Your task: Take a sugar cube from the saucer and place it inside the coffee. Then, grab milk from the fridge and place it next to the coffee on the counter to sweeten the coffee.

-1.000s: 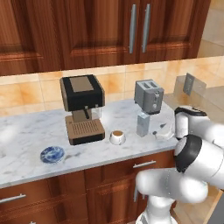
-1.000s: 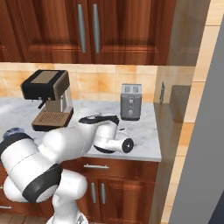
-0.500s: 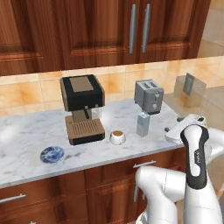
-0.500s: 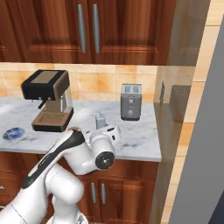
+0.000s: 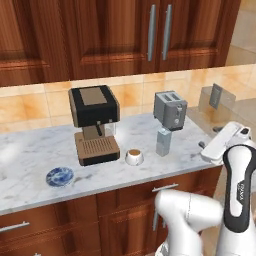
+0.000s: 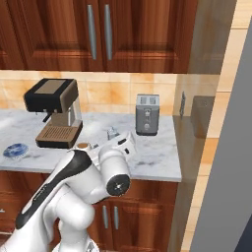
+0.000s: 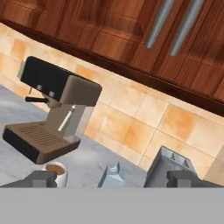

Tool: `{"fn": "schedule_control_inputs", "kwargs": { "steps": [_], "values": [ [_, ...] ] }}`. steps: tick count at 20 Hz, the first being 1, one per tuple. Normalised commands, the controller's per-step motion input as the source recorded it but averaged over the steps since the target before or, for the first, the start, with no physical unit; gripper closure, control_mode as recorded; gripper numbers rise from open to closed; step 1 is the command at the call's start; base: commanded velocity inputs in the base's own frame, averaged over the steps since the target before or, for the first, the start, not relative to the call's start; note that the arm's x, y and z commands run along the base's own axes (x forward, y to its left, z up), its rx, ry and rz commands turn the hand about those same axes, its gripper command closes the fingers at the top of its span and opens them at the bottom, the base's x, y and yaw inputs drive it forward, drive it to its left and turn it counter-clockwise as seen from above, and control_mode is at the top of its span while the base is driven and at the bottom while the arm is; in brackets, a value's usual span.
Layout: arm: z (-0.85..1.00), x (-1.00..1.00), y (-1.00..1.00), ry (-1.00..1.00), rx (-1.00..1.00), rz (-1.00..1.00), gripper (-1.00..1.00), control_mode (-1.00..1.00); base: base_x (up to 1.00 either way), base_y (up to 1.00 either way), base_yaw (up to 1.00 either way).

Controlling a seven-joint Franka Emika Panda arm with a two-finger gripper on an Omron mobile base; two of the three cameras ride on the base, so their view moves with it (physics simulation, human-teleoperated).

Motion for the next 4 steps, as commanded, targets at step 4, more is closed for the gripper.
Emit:
{"fn": "schedule_control_inputs", "kwargs": {
  "steps": [4],
  "values": [
    [0.10, 0.06, 0.12, 0.00, -0.05, 0.05, -1.00, -1.00, 0.00, 0.00, 0.00]
  ]
}}
